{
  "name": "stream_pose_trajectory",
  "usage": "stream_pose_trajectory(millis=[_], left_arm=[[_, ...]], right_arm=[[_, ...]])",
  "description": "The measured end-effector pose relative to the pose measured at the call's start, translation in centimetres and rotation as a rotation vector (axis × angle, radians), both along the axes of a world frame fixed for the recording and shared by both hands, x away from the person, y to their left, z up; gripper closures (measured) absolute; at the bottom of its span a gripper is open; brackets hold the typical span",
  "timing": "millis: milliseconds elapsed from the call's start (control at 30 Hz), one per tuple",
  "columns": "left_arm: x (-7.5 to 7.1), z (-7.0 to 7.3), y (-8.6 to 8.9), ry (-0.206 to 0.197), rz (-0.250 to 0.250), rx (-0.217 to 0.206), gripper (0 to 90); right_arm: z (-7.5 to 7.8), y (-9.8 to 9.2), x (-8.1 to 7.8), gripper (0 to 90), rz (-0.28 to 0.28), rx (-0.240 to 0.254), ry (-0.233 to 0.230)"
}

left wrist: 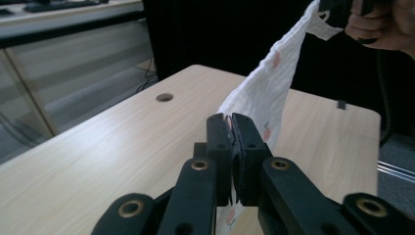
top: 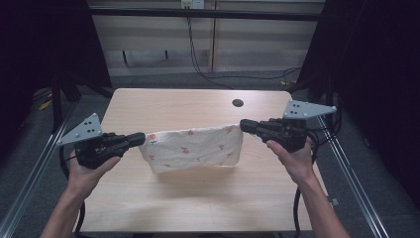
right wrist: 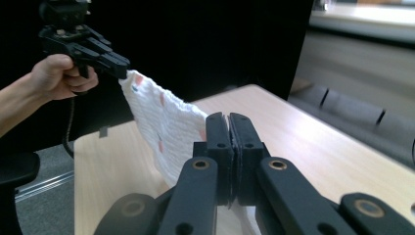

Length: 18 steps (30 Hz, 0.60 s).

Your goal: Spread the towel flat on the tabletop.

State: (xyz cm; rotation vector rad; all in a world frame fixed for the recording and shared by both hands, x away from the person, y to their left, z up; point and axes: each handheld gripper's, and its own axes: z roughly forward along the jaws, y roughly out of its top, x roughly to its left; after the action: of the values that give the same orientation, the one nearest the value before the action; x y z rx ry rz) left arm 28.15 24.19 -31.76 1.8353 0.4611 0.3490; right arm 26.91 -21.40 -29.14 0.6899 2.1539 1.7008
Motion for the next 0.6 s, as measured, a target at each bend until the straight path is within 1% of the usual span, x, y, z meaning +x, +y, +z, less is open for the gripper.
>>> stream_pose_trajectory(millis=[33, 67, 100, 167, 200, 233, 267, 300, 333, 367, 400, 433, 467, 500, 567, 600], left_arm=[[-0.3, 0.3, 0.0, -0.008, 0.000, -0.007, 87.6], [-0.7, 0.7, 0.0, -0.016, -0.012, -0.011, 87.6], [-1.2, 1.0, 0.0, -0.027, -0.015, -0.011, 87.6], [-2.0, 1.6, 0.2, -0.035, -0.028, -0.028, 87.6], [-2.8, 2.2, 0.3, -0.050, -0.029, -0.031, 87.6], [-2.8, 2.2, 0.3, -0.050, -0.029, -0.031, 87.6], [-3.6, 2.7, 0.4, -0.079, -0.021, -0.039, 87.6], [-3.6, 2.7, 0.4, -0.079, -0.021, -0.039, 87.6], [-3.8, 2.7, 0.3, -0.091, -0.018, -0.044, 87.6], [-3.8, 2.7, 0.2, -0.083, -0.029, -0.038, 87.6], [-3.6, 2.4, -0.1, -0.080, -0.023, -0.026, 87.6], [-3.2, 2.0, -0.3, -0.071, -0.010, -0.016, 87.6], [-2.6, 1.5, -0.5, -0.050, -0.015, -0.006, 87.6], [-1.9, 0.8, -0.7, -0.027, -0.011, -0.005, 87.6], [-0.8, -0.5, -1.2, -0.003, -0.006, 0.005, 87.6], [-0.2, -1.1, -1.4, -0.005, 0.001, -0.003, 87.6]], right_arm=[[0.0, 0.0, 0.0, 88.1, 0.000, 0.000, 0.000], [0.6, -0.1, -1.0, 88.2, 0.003, -0.002, -0.020], [0.6, -0.1, -1.0, 88.2, 0.003, -0.002, -0.020], [1.2, -0.3, -2.1, 88.2, 0.012, -0.004, -0.038], [1.8, -0.5, -3.3, 88.2, 0.021, -0.004, -0.059], [1.8, -0.5, -3.3, 88.2, 0.021, -0.004, -0.059], [2.3, -0.6, -4.4, 88.2, 0.027, -0.007, -0.100], [2.3, -0.6, -4.4, 88.2, 0.027, -0.007, -0.100], [2.5, -0.7, -4.9, 88.2, 0.033, -0.007, -0.113], [2.6, -0.9, -5.4, 88.2, 0.029, -0.007, -0.123], [2.2, -1.3, -5.8, 88.2, 0.034, 0.004, -0.114], [2.2, -1.3, -5.8, 88.2, 0.034, 0.004, -0.114], [1.2, -1.5, -5.6, 88.2, 0.010, -0.020, -0.090], [1.2, -1.5, -5.6, 88.2, 0.010, -0.020, -0.090], [-0.1, -1.6, -5.1, 88.2, 0.000, -0.038, -0.052], [-0.7, -1.6, -4.9, 88.2, -0.011, -0.051, -0.040]])
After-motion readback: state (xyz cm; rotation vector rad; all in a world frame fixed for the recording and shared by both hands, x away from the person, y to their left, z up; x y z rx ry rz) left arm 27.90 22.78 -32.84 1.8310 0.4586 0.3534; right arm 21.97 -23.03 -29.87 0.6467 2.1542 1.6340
